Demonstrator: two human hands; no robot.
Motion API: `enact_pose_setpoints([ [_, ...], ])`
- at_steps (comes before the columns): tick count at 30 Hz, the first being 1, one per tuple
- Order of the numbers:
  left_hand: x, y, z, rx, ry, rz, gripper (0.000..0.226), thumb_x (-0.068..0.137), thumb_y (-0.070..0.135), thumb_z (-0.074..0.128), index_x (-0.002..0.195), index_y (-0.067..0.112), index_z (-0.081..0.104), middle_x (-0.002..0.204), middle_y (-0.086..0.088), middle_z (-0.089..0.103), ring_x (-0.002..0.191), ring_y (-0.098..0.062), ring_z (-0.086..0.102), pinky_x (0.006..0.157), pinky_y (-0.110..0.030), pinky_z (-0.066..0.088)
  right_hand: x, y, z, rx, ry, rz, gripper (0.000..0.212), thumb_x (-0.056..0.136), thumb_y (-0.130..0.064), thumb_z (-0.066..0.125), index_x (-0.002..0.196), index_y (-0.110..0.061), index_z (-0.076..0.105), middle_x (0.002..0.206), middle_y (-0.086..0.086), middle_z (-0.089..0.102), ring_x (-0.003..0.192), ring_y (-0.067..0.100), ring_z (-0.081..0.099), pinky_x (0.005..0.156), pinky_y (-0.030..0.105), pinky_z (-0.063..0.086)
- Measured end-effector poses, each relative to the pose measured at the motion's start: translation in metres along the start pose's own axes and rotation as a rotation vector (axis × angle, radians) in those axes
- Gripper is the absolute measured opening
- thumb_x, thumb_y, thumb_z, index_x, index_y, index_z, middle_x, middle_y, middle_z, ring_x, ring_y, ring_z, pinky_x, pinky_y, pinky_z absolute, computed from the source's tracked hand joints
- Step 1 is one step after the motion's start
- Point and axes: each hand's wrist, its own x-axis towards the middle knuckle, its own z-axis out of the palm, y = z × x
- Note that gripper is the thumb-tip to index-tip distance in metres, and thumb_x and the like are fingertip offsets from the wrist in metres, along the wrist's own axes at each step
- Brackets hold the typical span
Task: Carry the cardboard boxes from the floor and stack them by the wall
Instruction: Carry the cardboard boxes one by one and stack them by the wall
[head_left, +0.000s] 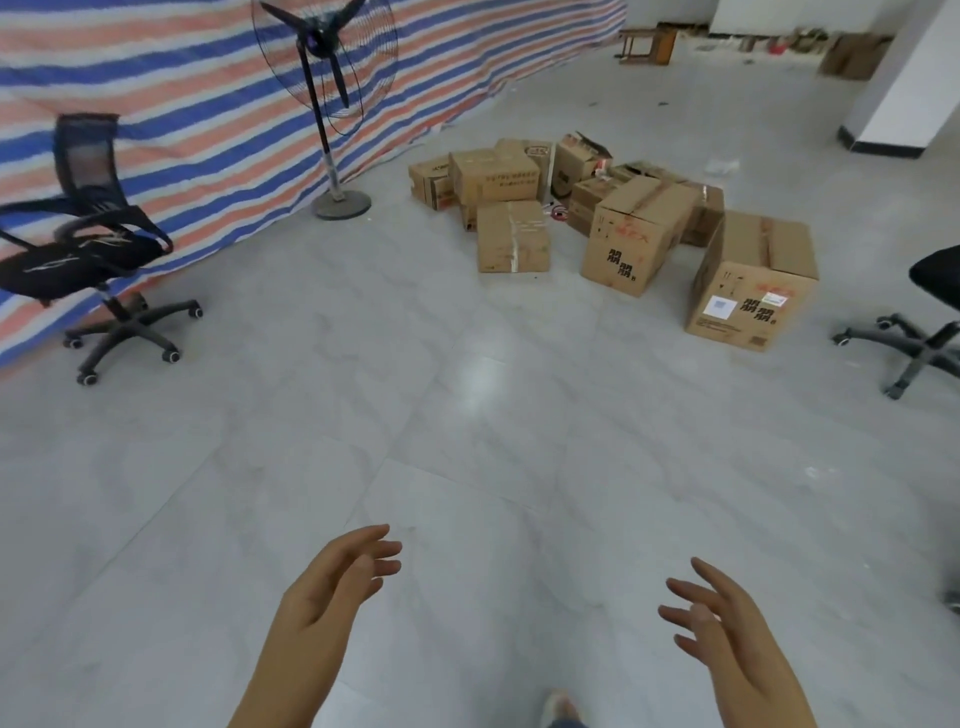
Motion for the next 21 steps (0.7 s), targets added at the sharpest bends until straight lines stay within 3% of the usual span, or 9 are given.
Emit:
enact_pose_setpoints([
  [5, 0.093, -0.003, 0.025, 0.022, 0.037, -0.028, 0.030, 0.097, 0.002, 0.043, 0.104, 0.016, 0.069, 0.101, -0.003, 0.073, 0.094, -0.018, 0.069, 0.083, -0.025, 0.055, 0.100, -0.008, 0.020, -0.015, -0.021, 0.032, 0.035, 0.096, -0.005, 0.045, 0.110, -0.035, 0.054, 0.109, -0.004, 0.068, 0.088, 0.012, 0.069, 0.079, 0.027, 0.053],
  [15, 0.305, 0.035, 0.116, -0.013, 0.124, 0.023, 0.032, 0.097, 0.000, 0.042, 0.103, 0.016, 0.070, 0.100, -0.004, 0.073, 0.092, -0.018, 0.070, 0.082, -0.025, 0.055, 0.364, -0.074, 0.045, -0.033, -0.152, -0.063, 0.031, 0.097, -0.011, 0.046, 0.116, -0.032, 0.056, 0.100, -0.012, 0.071, 0.090, 0.006, 0.068, 0.080, 0.025, 0.054],
  [21, 0.400, 0.033, 0.120, -0.052, 0.240, -0.057, 0.031, 0.097, 0.003, 0.041, 0.104, 0.015, 0.069, 0.099, -0.006, 0.073, 0.092, -0.021, 0.070, 0.081, -0.035, 0.058, 0.480, -0.099, 0.096, -0.061, -0.267, -0.057, 0.031, 0.097, -0.014, 0.045, 0.116, -0.036, 0.054, 0.104, -0.022, 0.068, 0.093, 0.007, 0.068, 0.083, 0.027, 0.052],
])
